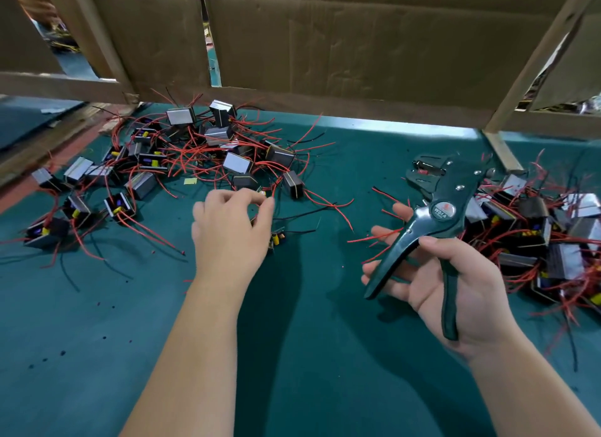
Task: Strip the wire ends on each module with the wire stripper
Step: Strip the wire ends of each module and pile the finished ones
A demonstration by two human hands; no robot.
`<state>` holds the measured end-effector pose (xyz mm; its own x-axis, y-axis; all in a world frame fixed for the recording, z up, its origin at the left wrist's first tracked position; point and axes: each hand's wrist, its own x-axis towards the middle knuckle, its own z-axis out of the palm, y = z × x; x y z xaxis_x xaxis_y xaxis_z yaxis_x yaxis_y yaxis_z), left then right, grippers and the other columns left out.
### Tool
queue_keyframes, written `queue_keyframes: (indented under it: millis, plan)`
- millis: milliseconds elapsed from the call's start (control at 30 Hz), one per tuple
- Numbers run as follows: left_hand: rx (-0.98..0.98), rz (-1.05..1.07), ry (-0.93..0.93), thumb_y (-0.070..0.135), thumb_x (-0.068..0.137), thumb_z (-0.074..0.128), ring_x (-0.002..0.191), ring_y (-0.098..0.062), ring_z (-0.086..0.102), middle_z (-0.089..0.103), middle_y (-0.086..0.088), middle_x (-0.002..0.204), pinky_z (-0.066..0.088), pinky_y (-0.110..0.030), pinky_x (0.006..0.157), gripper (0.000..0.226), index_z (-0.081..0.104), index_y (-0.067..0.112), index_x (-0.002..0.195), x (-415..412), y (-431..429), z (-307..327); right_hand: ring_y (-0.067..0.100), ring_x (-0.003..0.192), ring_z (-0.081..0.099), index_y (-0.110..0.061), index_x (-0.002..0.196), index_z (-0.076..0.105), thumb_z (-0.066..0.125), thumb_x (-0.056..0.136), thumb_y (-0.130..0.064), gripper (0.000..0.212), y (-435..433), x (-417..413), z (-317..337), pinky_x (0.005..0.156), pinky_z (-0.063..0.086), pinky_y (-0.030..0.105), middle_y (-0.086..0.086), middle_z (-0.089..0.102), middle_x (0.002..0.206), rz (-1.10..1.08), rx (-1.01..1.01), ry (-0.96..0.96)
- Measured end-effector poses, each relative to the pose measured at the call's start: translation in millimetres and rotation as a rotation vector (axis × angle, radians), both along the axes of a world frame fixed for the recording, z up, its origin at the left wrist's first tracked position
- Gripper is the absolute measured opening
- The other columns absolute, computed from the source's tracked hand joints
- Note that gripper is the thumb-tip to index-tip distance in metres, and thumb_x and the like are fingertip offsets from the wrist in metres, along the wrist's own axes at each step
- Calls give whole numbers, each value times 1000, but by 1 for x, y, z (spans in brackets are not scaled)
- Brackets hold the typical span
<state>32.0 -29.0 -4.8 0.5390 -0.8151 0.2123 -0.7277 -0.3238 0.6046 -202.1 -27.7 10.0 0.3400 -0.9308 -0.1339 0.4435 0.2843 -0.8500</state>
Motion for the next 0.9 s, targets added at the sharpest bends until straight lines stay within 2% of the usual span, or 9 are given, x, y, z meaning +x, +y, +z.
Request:
queue_keyframes:
  millis: [67, 233, 400, 500, 600, 667, 767, 833, 900]
  plan:
    - [98, 35, -50, 39, 93, 53, 113, -29, 45, 60, 1, 117, 31, -37, 86, 21, 64, 35, 111, 3, -1, -2, 40, 71, 65, -10, 127, 58, 55, 69, -20, 59, 1, -1, 0, 63, 56, 49, 20, 63, 117, 20, 21, 1]
    - [75, 47, 134, 32, 85, 67, 103, -19, 61, 71, 9, 99, 45, -36, 93, 15, 69, 30, 99, 8, -1, -4, 38, 67, 67, -11, 121, 58, 50, 74, -13, 48, -1, -1, 3, 60, 58, 47, 18, 65, 112, -24, 69, 25]
    - [-88, 33, 233, 25, 87, 68, 83, -18, 68, 71, 5, 87, 52, -31, 80, 4, 68, 24, 90, 6, -2, -1, 43, 68, 67, -10, 101, 57, 54, 67, -21, 36, -1, -4, 9, 57, 57, 47, 26, 53, 101, 39, 212, 13]
    - [-206, 18, 398, 23, 89, 66, 62, -6, 65, 68, 8, 81, 48, -14, 61, 5, 62, 23, 87, 6, -6, 0, 41, 70, 68, -5, 90, 59, 53, 70, -23, 27, -2, -5, 11, 61, 58, 47, 34, 55, 101, 66, 235, -24]
    - [-300, 17, 618, 23, 89, 66, 53, -2, 59, 66, 5, 75, 47, -18, 58, 7, 62, 25, 84, 7, -7, 3, 39, 71, 68, -1, 79, 67, 50, 73, -25, 30, -3, -8, 13, 62, 59, 45, 40, 60, 101, 103, 216, -60]
    - [-365, 32, 638, 23, 88, 67, 62, -6, 61, 65, 3, 76, 50, -27, 63, 9, 61, 27, 82, 7, -5, 5, 38, 70, 69, -2, 79, 67, 48, 74, -25, 31, -3, -9, 15, 59, 58, 42, 41, 61, 102, 117, 212, -90]
    - [-289, 190, 366, 26, 87, 65, 94, -18, 59, 64, 6, 100, 45, -43, 93, 7, 61, 32, 87, 12, -4, 2, 37, 69, 69, -2, 80, 67, 48, 74, -27, 32, -3, -9, 17, 57, 58, 40, 43, 60, 105, 112, 224, -115]
    - [-214, 320, 192, 23, 85, 62, 115, -25, 48, 53, 2, 123, 32, -44, 99, 19, 62, 35, 100, 14, -1, 2, 36, 68, 69, -4, 74, 71, 54, 69, -28, 30, -3, -10, 19, 57, 58, 39, 40, 62, 103, 120, 207, -126]
    - [-263, 345, 121, 16, 81, 59, 121, -26, 40, 47, 1, 131, 28, -40, 98, 33, 61, 30, 110, 12, 2, 5, 35, 67, 69, -4, 75, 73, 61, 59, -31, 33, -2, -11, 20, 58, 59, 40, 35, 66, 96, 139, 174, -150]
